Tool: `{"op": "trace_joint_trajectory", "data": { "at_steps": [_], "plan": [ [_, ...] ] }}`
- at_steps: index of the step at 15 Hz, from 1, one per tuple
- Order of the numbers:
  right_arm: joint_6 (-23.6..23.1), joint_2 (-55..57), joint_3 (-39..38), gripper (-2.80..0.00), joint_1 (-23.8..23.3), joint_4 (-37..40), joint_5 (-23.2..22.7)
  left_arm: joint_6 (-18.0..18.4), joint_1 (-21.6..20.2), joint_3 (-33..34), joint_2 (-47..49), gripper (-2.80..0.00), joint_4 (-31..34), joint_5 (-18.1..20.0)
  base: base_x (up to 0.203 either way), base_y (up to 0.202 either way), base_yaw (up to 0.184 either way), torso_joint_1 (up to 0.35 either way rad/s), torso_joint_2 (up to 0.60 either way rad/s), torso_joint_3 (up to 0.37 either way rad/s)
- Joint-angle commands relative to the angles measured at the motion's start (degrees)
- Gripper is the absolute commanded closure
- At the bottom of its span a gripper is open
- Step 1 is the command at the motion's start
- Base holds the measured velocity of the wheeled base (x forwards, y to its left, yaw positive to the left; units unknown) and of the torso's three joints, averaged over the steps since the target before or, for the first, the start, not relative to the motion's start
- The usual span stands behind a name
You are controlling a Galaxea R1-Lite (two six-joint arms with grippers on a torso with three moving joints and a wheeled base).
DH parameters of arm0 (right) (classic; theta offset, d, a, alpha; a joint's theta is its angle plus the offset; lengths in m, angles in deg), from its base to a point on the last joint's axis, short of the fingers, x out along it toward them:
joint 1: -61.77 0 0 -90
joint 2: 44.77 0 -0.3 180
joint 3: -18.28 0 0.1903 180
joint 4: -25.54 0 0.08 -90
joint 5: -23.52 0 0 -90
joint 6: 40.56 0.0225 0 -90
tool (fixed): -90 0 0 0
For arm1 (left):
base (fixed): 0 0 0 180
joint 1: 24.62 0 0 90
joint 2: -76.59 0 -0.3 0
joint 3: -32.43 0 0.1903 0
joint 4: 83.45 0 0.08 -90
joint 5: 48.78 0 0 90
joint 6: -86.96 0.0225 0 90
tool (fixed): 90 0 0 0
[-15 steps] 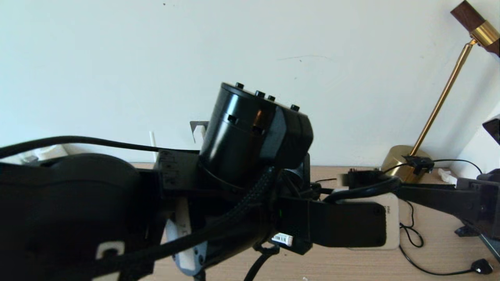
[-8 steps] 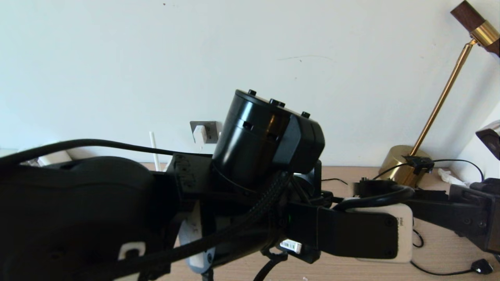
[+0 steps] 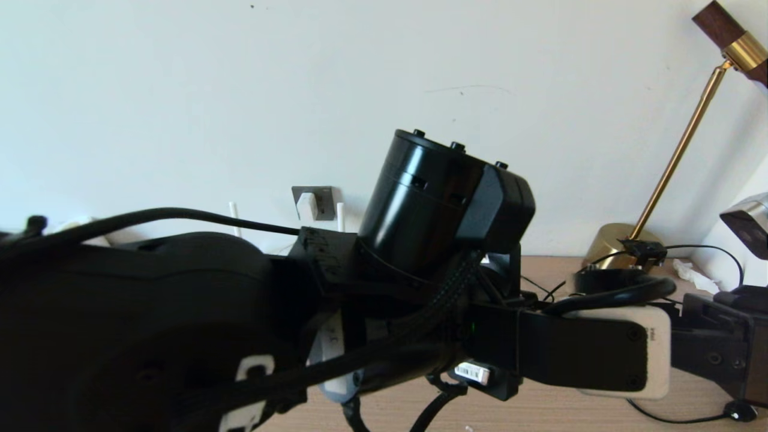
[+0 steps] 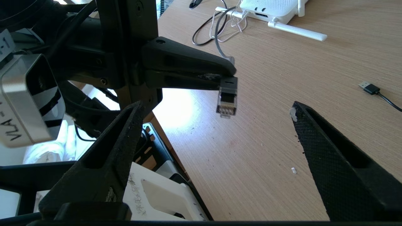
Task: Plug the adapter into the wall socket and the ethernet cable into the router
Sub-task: Hand it to the other hand
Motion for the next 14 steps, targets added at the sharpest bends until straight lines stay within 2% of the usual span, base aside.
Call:
{"op": "trace_joint_trajectory", "data": {
  "at_steps": [1, 13, 14],
  "plan": [
    [0.2, -0.1, 0.0, -2.80, 0.0, -0.1, -0.2, 0.4, 0.5, -1.3, 1.6, 0.00, 0.0, -0.1, 0.000, 0.000, 0.000, 0.000, 0.00, 0.000],
    [0.0, 1.5, -0.9, -2.80, 0.0, -1.9, -0.1, 0.7, 0.6, -1.6, 1.9, 0.00, 0.0, 0.3, 0.000, 0.000, 0.000, 0.000, 0.00, 0.000],
    [0.0, 1.6, -0.9, 0.00, 0.0, -1.9, -0.1, 1.0, 0.6, -1.6, 1.9, 0.00, 0.0, 0.3, 0.000, 0.000, 0.000, 0.000, 0.00, 0.000]
  ]
}}
